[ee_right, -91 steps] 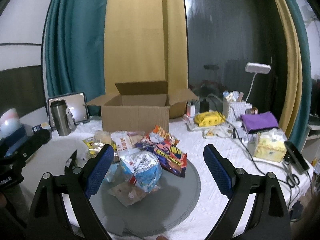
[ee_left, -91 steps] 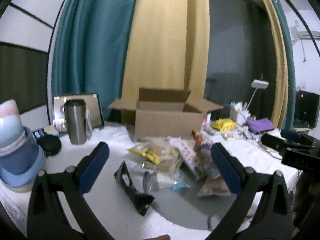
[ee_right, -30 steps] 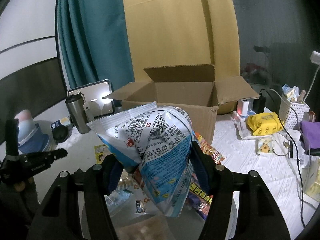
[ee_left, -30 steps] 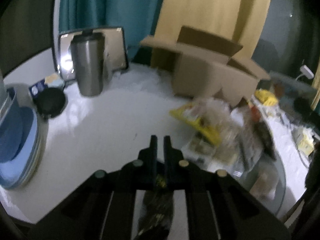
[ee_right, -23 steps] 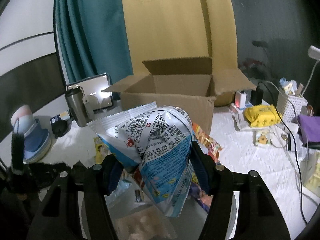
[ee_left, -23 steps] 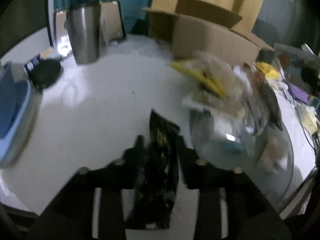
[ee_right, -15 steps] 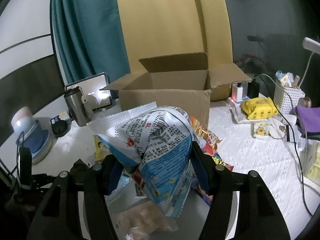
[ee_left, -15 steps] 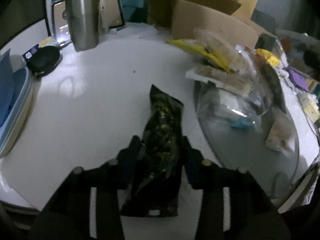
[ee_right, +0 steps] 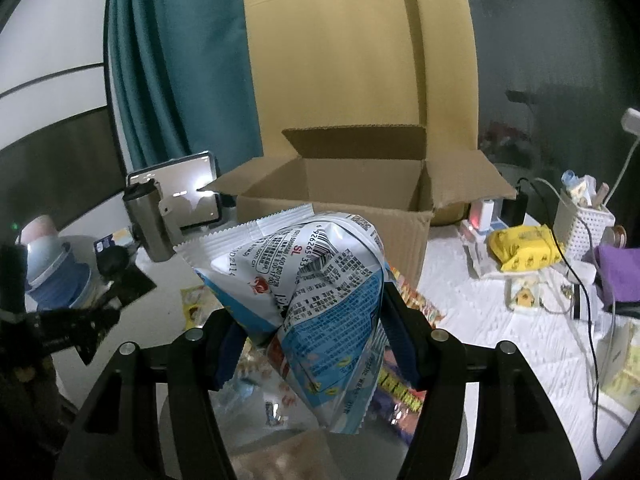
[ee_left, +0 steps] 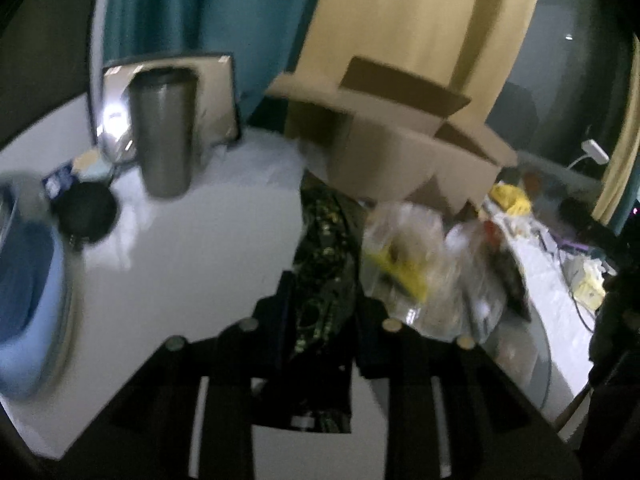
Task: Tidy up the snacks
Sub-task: 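Carry both bags into the cardboard box and open both tools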
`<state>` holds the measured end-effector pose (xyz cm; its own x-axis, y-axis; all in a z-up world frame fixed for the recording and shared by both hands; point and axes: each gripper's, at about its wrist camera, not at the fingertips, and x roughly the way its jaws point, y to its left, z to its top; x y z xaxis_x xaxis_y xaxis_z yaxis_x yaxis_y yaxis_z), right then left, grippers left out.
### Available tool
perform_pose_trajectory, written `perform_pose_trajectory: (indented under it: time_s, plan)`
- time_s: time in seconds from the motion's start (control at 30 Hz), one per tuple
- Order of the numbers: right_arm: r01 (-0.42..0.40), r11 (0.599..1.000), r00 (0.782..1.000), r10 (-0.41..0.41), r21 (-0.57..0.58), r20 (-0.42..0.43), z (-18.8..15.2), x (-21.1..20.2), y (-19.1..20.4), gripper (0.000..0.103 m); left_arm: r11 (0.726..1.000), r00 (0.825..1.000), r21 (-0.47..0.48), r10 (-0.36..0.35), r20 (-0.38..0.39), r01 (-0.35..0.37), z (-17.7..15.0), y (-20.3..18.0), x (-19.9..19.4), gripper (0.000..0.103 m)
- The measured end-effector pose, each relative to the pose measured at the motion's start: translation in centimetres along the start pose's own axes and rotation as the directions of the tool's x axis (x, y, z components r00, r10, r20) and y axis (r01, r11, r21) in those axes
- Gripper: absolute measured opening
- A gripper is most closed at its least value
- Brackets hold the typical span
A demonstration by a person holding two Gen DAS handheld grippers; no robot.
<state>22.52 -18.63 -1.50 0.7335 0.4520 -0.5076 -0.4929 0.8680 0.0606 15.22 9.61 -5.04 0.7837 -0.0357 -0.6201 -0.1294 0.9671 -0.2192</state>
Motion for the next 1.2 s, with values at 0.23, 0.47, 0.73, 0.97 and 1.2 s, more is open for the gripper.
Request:
perform_pose_trajectory:
  time_s: [0.23, 0.47, 0.73, 0.97, 1.2]
  plan:
    - [0.027, 1.0, 1.0, -0.027, -0.004, 0.008, 2.1, 2.8, -1.1, 0.066, 0.994, 0.993, 0.079, -0.087, 0.079, 0.081, 5.5, -2.2, 3.1, 0.025]
    - [0.037, 0.999, 0.999, -0.037, -0.036, 0.012, 4.5, 6.8, -1.7, 0.066, 0.983, 0.98, 0.107, -0.159, 0.123, 0.146, 10.3, -3.8, 7.0, 0.025]
    - [0.038, 0.998, 0.999, -0.037, -0.054, 0.021, 8.2, 11.1, -2.8, 0.066, 0.972, 0.969, 0.105, -0.221, 0.113, 0.209, 15.0, -5.6, 11.8, 0.025]
    - [0.05, 0.999, 0.998, -0.05, -0.015, 0.024, 11.8, 14.8, -4.1, 0.066, 0.974, 0.968, 0.111, -0.212, 0.135, 0.198, 18.8, -6.7, 14.6, 0.027]
    - [0.09, 0.996, 0.995, -0.089, -0.01, 0.032, 14.0, 17.9, -5.2, 0.083, 0.978, 0.975, 0.095, -0.194, 0.105, 0.184, 21.1, -7.4, 17.5, 0.067]
